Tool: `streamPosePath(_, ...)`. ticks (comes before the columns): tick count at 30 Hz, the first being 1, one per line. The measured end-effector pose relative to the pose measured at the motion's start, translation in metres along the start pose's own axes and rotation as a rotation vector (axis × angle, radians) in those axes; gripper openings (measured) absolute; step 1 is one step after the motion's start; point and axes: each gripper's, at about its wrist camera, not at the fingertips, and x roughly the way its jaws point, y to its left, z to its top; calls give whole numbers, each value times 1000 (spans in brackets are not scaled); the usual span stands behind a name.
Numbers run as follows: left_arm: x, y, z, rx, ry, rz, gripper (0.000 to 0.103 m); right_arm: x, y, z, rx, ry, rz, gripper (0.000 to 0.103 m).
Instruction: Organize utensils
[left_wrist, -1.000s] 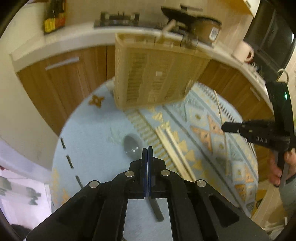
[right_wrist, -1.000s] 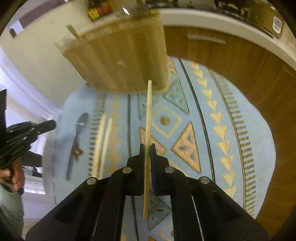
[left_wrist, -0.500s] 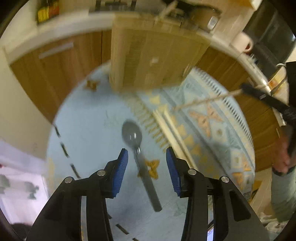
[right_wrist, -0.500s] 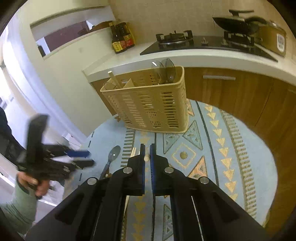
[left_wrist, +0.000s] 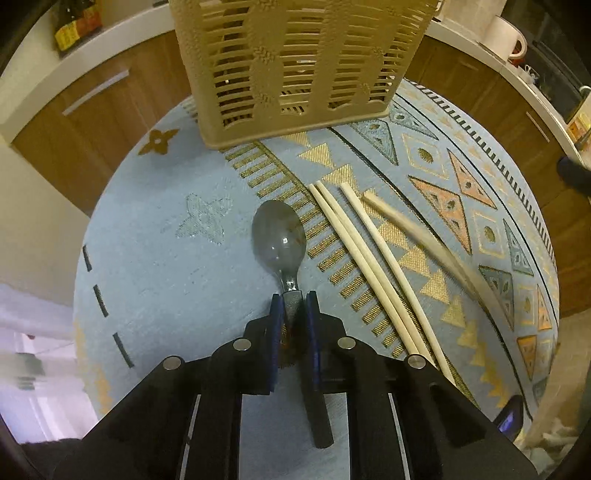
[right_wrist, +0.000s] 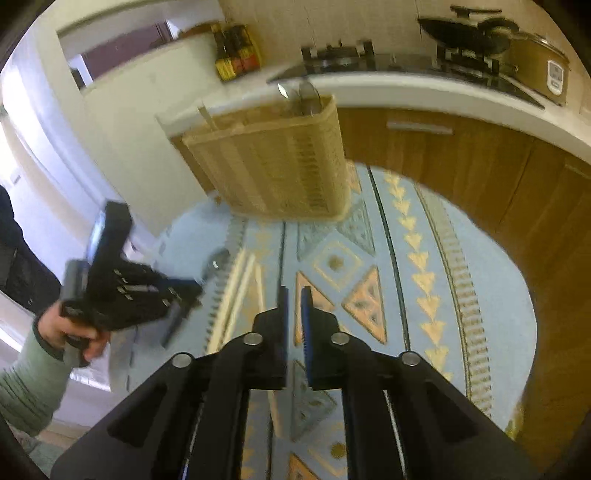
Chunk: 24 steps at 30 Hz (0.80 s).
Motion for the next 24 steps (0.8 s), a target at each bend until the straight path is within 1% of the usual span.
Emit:
streamPosePath(1, -1, 1, 0, -5, -7, -7, 11, 10, -1, 0, 6, 49, 22, 17)
streamPosePath(2, 1, 4, 0, -15, -10, -17, 11, 16, -1, 1, 10, 77, 36, 27)
streamPosePath(3, 1, 6, 0, -24, -12, -26, 11, 25, 1, 1, 8, 112, 54, 31)
streamPosePath(4, -2, 9, -2, -31, -15, -30, 10, 37, 7, 2, -8, 152, 72, 42)
streamPosePath(5, -3, 12, -3, -40, -26, -34, 10, 45, 11, 1, -24, 173, 75, 50)
streamPosePath(6, -6, 15, -4, -46, -38, -36, 3, 54, 18, 1, -51, 192, 62, 49)
streamPosePath(7, -14, 15, -6, -51, -51, -48, 2, 64, 28, 1, -91, 216, 32, 49)
streamPosePath(8, -22, 16, -5, -58, -62, -60, 1, 73, 34, 0, -121, 242, 9, 46)
streamPosePath(9, -27, 19, -4, -63, -72, -60, 1, 83, 42, -1, -149, 275, -2, 30)
streamPosePath(11, -32, 22, -3, -65, -85, -55, 0, 97, 56, -3, -182, 323, 3, 28)
streamPosePath(13, -30, 22, -3, -71, -81, -68, 0, 109, 65, -4, -215, 359, -52, 25)
streamPosePath(15, -28, 25, -5, -77, -67, -100, 0, 117, 70, -3, -234, 388, -77, 23)
streamPosePath(17, -24, 24, -7, -73, -50, -105, 0, 127, 69, -4, -238, 426, -108, 16)
streamPosePath(18, -22, 23, -8, -68, -39, -105, 2, 130, 68, -5, -237, 442, -119, 15)
streamPosePath(19, -22, 24, -8, -67, -34, -111, 14, 130, 67, -3, -239, 437, -118, 14)
streamPosePath(20, -21, 24, -8, -70, -22, -127, 23, 131, 67, -3, -239, 444, -118, 13)
streamPosePath(21, -18, 22, -5, -74, -20, -136, 38, 131, 67, -3, -236, 449, -118, 13)
streamPosePath(22, -19, 22, -5, -73, -19, -143, 40, 132, 67, -2, -231, 452, -118, 11)
streamPosePath(24, -13, 16, 0, -55, 0, -138, 40, 133, 66, -1, -233, 454, -129, 6)
